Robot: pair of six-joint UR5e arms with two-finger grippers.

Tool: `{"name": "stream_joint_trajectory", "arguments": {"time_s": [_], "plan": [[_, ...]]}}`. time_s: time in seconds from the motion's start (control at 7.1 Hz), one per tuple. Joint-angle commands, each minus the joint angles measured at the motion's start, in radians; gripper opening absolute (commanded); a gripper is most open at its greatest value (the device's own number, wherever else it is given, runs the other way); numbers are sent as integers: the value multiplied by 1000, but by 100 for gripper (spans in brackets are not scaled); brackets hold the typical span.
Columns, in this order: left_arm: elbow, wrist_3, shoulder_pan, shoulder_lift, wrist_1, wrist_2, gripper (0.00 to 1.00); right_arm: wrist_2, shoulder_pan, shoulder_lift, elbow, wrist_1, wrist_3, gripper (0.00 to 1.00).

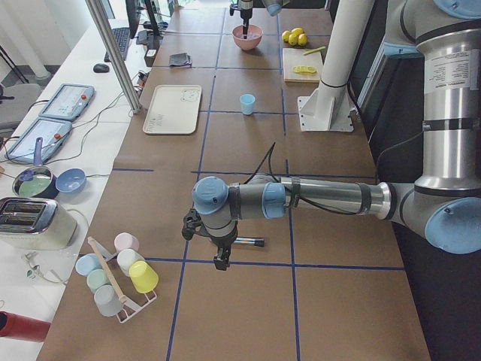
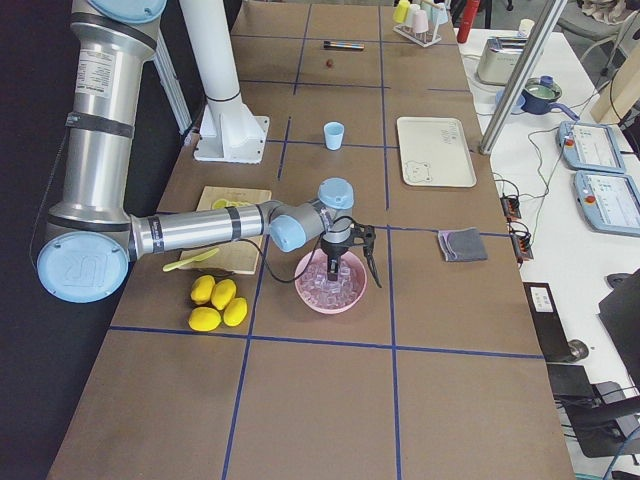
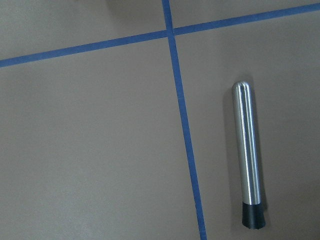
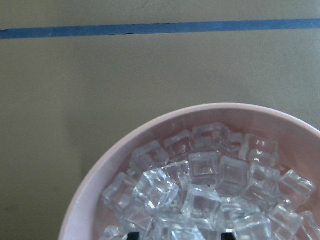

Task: Mash ice and strawberries in cup
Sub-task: 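Lower the right gripper into the pink bowl and grasp an ice cube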

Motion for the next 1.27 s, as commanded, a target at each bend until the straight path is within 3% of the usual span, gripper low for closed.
{"name": "stream_joint_trajectory", "arguments": {"time_s": [0.0, 0.42, 0.84, 1.13], "plan": [[0, 0, 0, 0, 0, 0, 100, 4, -2, 0, -1, 0, 2, 51], [0, 0, 0, -3, 0, 0, 100, 5, -1, 0, 1, 1, -9, 7], [0, 2, 0, -3, 0, 0, 100, 20, 8, 20, 85, -9, -14, 3], [-2, 0, 0, -5, 0, 0, 100, 17, 8, 82, 157, -11, 2, 9]]}}
